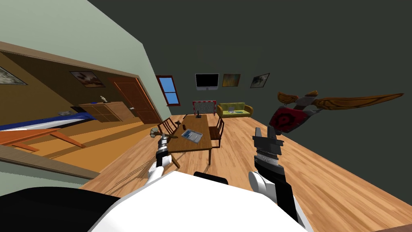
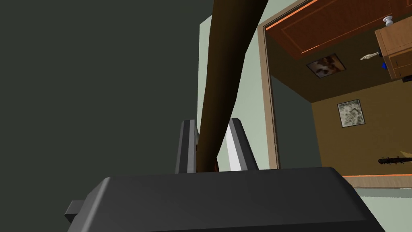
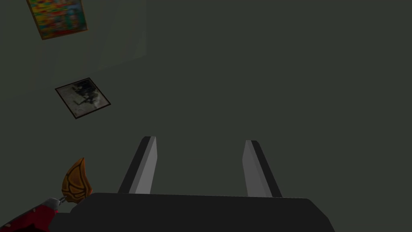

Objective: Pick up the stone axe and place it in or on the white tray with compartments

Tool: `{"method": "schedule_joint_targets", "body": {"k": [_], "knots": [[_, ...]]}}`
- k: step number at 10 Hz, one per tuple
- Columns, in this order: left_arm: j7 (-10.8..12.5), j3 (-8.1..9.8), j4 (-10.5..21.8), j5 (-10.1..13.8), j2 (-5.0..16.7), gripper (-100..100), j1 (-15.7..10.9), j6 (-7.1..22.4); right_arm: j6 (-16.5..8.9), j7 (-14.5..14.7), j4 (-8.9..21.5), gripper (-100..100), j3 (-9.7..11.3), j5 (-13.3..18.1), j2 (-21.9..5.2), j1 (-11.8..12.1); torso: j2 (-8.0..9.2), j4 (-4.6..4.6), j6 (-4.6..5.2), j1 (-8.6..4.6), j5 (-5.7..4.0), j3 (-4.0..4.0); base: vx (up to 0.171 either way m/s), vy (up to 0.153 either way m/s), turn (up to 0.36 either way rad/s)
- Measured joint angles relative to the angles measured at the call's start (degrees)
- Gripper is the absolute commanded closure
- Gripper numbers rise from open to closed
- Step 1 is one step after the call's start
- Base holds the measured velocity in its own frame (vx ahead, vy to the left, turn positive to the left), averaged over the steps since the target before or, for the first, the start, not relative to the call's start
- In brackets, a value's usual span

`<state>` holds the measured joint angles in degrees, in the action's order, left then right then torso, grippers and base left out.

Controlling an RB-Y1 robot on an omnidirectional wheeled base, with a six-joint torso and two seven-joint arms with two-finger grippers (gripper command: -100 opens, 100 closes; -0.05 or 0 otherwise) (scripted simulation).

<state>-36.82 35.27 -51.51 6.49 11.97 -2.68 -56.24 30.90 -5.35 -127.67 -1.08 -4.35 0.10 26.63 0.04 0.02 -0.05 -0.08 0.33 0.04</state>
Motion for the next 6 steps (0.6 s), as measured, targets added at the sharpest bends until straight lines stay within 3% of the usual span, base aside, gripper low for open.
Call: {"method": "schedule_joint_targets", "body": {"k": [6], "knots": [[8.8, 1.28, -1.7, 6.5, 0.3, 100, -0.3, -0.5, 0.0, 0.0, 0.0, 0, 0.0, 0.0, 0.0, 0.0, -0.02, 0.03, 0.02, -0.05, 0.0, 0.01, 0.034, -0.107, 0.026]]}}
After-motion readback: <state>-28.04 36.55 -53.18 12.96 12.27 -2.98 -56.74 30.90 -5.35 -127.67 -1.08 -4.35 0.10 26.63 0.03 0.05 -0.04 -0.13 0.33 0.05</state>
